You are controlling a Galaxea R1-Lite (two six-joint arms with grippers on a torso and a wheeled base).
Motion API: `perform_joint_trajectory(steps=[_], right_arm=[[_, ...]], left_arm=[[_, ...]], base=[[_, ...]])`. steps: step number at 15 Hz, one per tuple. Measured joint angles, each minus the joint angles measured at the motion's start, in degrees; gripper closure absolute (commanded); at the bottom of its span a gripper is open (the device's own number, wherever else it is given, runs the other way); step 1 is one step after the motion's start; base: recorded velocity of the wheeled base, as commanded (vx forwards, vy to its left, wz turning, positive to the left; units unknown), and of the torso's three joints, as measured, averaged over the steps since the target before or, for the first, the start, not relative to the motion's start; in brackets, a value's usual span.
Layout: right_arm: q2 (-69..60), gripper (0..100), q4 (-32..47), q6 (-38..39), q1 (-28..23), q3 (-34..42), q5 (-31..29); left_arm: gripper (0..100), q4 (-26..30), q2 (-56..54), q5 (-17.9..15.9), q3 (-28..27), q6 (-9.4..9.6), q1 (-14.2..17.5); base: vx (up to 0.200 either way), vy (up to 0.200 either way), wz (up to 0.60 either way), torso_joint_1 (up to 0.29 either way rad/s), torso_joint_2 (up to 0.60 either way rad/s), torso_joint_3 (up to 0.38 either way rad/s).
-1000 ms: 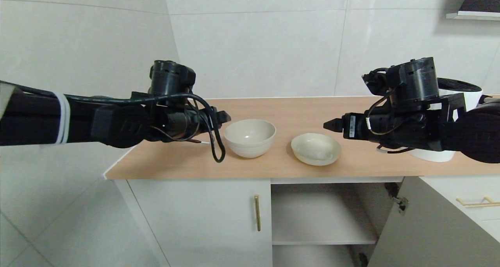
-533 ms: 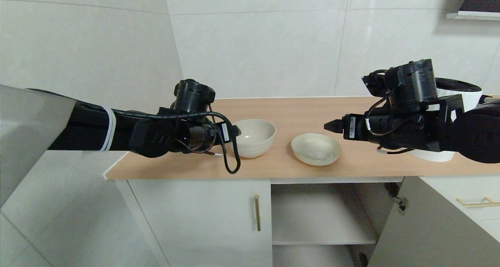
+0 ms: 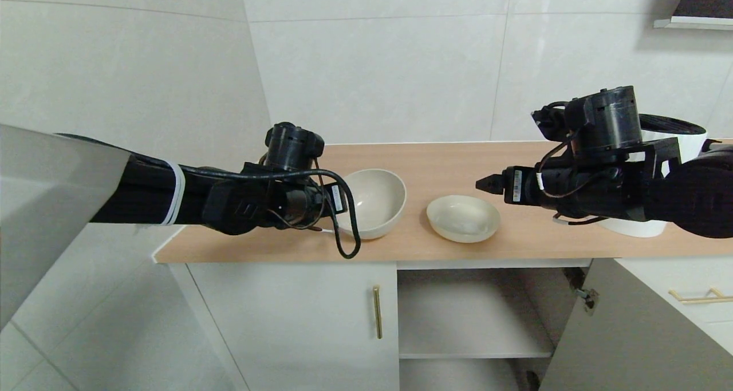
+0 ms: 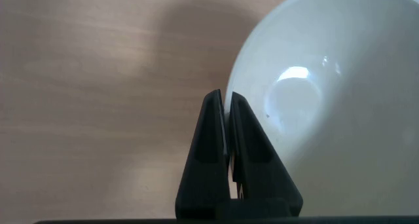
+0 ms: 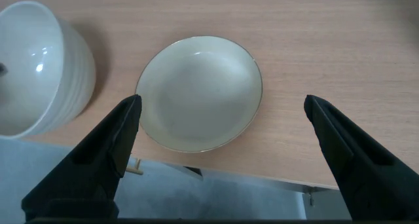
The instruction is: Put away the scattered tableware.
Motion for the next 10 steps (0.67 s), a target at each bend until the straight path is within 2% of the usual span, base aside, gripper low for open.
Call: perform_joint_trajectory(steps=[4,8,10], right_arm=[[0.09,0,0.07,0.0,-0.1,-0.05,0.02],[2.56,0,0.35,-0.09,-1.1,-1.1,-1.34],[5.55,0,0.95,-0.13,-2.04,-2.39,-3.51]], left_arm=[[100,0.22,-4.25,-0.29,1.74,-0.11,-0.11],[100,0.13,-10.75,-4.07,5.79,0.07,-0.2],[100,0.07,-12.74,-4.56,6.8,0.09,-0.22]], base=[[0.0,0.0,0.0,0.0,0.0,0.0],[0.0,0.0,0.0,0.0,0.0,0.0],[0.0,0.0,0.0,0.0,0.0,0.0]])
